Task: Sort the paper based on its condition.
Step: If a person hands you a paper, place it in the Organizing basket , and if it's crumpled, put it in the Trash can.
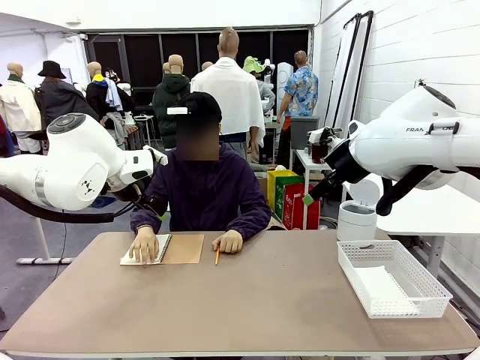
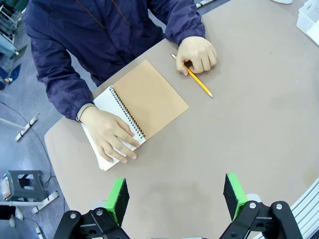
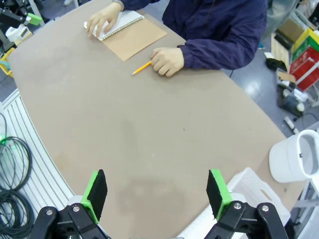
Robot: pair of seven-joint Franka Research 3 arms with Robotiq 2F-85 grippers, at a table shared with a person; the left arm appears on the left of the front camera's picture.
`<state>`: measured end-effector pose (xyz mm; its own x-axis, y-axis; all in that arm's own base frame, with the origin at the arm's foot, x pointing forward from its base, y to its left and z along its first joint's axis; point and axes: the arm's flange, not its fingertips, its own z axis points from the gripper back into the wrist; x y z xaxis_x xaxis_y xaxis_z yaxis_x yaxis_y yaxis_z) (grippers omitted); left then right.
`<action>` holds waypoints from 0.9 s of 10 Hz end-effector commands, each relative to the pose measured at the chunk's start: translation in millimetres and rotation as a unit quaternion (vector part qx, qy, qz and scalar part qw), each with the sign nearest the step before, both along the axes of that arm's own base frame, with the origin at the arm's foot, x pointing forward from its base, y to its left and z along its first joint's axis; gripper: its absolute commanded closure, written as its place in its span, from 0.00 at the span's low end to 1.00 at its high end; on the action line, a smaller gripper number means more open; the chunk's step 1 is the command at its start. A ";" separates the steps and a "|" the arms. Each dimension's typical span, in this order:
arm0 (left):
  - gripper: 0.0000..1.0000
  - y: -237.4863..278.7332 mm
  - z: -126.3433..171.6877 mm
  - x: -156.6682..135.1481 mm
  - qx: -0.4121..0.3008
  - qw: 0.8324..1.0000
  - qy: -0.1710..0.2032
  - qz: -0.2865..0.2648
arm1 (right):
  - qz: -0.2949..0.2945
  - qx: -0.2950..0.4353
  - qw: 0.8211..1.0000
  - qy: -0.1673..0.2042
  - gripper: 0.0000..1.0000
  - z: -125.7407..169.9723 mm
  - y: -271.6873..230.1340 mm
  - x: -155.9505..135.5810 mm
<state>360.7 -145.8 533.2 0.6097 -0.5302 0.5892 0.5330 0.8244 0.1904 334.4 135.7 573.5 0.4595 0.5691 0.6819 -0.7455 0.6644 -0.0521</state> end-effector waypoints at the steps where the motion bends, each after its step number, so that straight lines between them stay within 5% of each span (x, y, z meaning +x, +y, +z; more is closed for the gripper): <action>1: 0.00 0.4 0.6 2.0 0.000 1.000 0.002 0.001 | -0.001 -0.002 1.000 0.000 0.00 0.1 0.1 0.1; 9: 0.00 0.4 0.6 2.0 0.000 1.000 0.002 0.001 | -0.001 -0.002 1.000 0.000 0.00 0.1 0.1 0.1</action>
